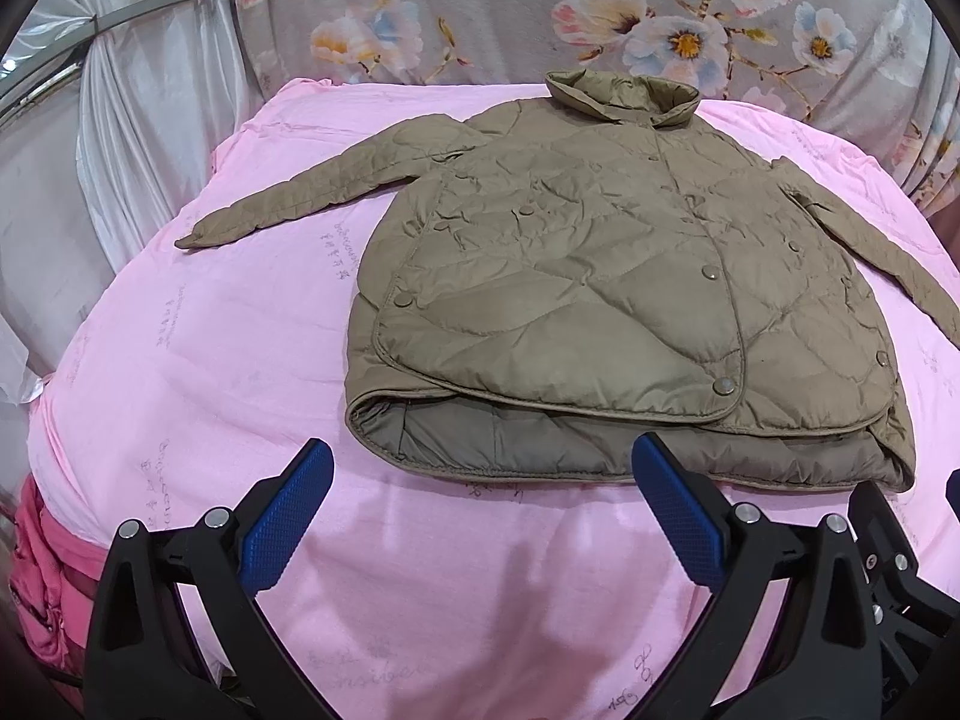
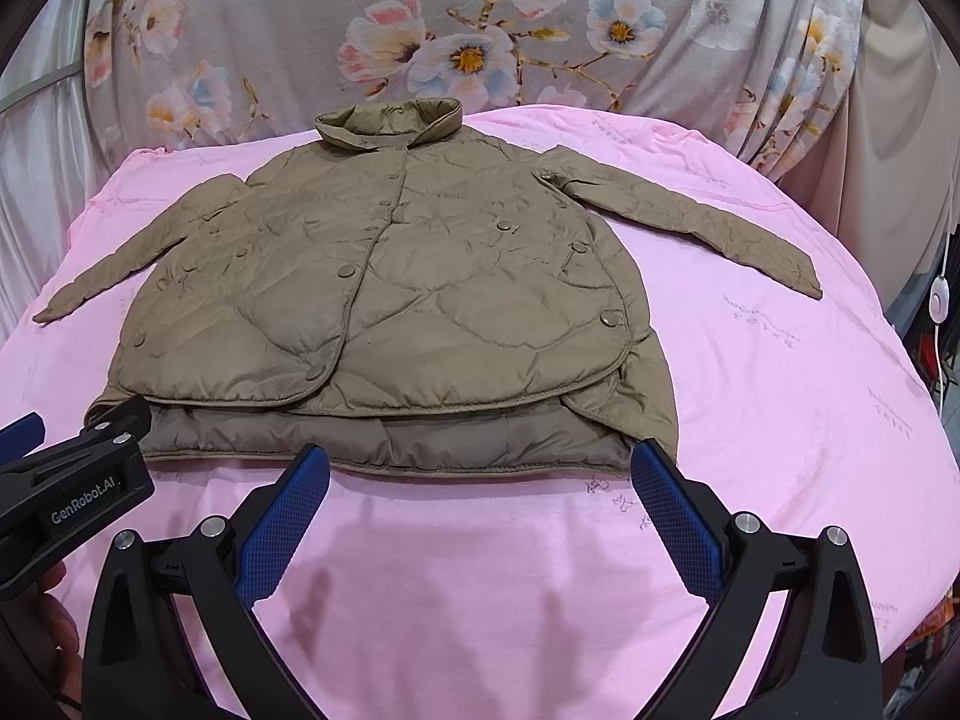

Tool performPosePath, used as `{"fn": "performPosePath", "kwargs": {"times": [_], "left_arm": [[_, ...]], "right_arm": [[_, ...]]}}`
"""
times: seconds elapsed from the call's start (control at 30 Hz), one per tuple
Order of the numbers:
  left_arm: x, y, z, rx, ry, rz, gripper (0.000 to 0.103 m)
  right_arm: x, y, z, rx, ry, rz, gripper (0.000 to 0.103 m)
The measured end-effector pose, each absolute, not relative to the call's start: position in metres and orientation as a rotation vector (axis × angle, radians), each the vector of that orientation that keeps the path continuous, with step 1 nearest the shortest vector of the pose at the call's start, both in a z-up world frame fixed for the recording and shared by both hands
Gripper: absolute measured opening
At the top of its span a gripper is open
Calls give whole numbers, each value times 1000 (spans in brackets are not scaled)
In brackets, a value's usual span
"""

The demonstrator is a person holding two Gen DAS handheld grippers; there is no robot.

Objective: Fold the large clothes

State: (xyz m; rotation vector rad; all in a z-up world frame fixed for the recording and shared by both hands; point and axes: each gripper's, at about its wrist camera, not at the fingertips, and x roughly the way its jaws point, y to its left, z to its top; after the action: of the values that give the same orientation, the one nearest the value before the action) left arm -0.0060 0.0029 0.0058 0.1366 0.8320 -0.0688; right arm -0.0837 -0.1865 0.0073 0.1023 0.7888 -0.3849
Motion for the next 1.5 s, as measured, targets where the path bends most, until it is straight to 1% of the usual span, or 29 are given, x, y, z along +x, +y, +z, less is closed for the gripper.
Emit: {"fn": "performPosePath", "kwargs": {"times": [1.5], "left_arm": [[3,12,-4,127,843,-59,98]], "right_arm": [[-78,-183,4,94,793,-380,98]]}}
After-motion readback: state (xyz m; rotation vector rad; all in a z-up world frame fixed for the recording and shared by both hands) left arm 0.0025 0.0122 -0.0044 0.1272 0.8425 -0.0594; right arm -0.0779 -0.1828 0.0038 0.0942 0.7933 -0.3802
